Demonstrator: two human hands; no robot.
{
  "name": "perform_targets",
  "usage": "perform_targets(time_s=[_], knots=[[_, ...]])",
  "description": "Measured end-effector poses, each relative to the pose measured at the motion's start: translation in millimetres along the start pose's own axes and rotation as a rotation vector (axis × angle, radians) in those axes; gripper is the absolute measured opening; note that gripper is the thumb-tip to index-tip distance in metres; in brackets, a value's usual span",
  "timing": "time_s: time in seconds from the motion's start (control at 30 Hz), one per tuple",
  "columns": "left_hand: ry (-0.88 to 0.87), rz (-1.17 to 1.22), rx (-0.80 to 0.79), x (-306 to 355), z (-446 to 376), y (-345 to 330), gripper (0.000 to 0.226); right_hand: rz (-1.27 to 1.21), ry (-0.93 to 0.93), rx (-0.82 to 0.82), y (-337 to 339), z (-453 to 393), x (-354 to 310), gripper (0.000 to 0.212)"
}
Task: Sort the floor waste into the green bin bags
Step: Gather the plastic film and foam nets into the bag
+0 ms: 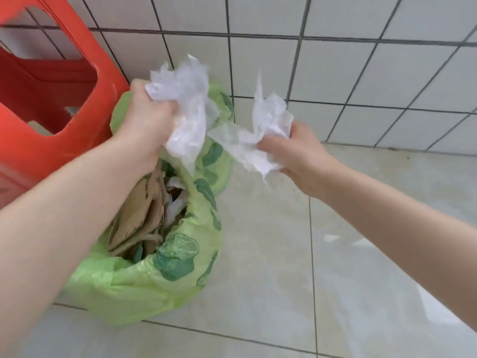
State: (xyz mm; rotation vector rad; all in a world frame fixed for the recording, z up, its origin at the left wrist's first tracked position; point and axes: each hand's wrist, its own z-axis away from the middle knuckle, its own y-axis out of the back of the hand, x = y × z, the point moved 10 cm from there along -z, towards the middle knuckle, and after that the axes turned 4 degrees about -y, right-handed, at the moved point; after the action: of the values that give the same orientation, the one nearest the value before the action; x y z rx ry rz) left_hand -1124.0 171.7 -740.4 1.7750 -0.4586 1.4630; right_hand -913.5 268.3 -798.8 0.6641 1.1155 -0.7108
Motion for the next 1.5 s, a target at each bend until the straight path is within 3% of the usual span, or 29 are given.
perform_targets(time_s=[0.1, 0.2, 0.3, 0.37, 0.43, 0.47, 0.57, 0.73, 0.8, 0.9, 1.03, 1.1, 1.17, 1.3, 1.4, 1.5], knots=[[0.111, 0.173, 0.075, -19, -39, 17, 0.009, -0.063, 0.047, -0.054, -35, -45, -34, 0.020], [0.267, 0.313, 0.032, -36, -69, 13, 0.018, -0.118, 0.057, -0.079, -60, -85, -64, 0.025], [0.343, 0.329, 0.006, -52, -94, 14, 0.012, -0.105, 0.098, -0.092, -79, -127, -82, 0.017], [0.349, -0.039, -0.004, -70, -113, 23, 0.021, 0.020, 0.149, -0.044, -91, -153, -91, 0.021], [0.299, -0.672, -0.033, -83, -131, 32, 0.047, 0.364, 0.231, -0.002, -111, -173, -98, 0.037], [0.267, -0.852, -0.079, -86, -135, 28, 0.047, 0.598, 0.282, -0.006, -127, -179, -100, 0.039], [0.170, -0.984, -0.310, -107, -139, 6, 0.014, 1.059, 0.384, -0.103, -170, -191, -83, 0.031], [0.185, -1.199, -0.684, -155, -126, -17, 0.018, 1.474, 0.265, -0.244, -200, -201, -35, 0.030], [0.262, -1.202, -0.745, -171, -120, -23, 0.033, 1.580, 0.222, -0.354, -211, -204, -19, 0.028], [0.301, -1.181, -0.814, -179, -116, -34, 0.037, 1.711, 0.181, -0.516, -220, -207, 1, 0.027], [0.282, -1.051, -0.818, -163, -119, -32, 0.024, 1.631, 0.058, -0.671, -215, -201, 3, 0.043], [0.274, -1.040, -0.724, -146, -123, -18, 0.019, 1.522, 0.003, -0.653, -202, -189, -21, 0.069], [0.263, -1.011, -0.591, -121, -127, 2, 0.027, 1.355, -0.053, -0.612, -187, -178, -49, 0.082], [0.293, -0.939, -0.332, -66, -128, 56, 0.019, 1.055, -0.135, -0.506, -152, -163, -103, 0.063], [0.341, -0.836, -0.261, -34, -111, 87, 0.034, 1.004, -0.161, -0.432, -132, -144, -139, 0.042], [0.351, -0.707, -0.201, 11, -82, 112, 0.035, 0.886, -0.211, -0.395, -124, -111, -172, 0.038]])
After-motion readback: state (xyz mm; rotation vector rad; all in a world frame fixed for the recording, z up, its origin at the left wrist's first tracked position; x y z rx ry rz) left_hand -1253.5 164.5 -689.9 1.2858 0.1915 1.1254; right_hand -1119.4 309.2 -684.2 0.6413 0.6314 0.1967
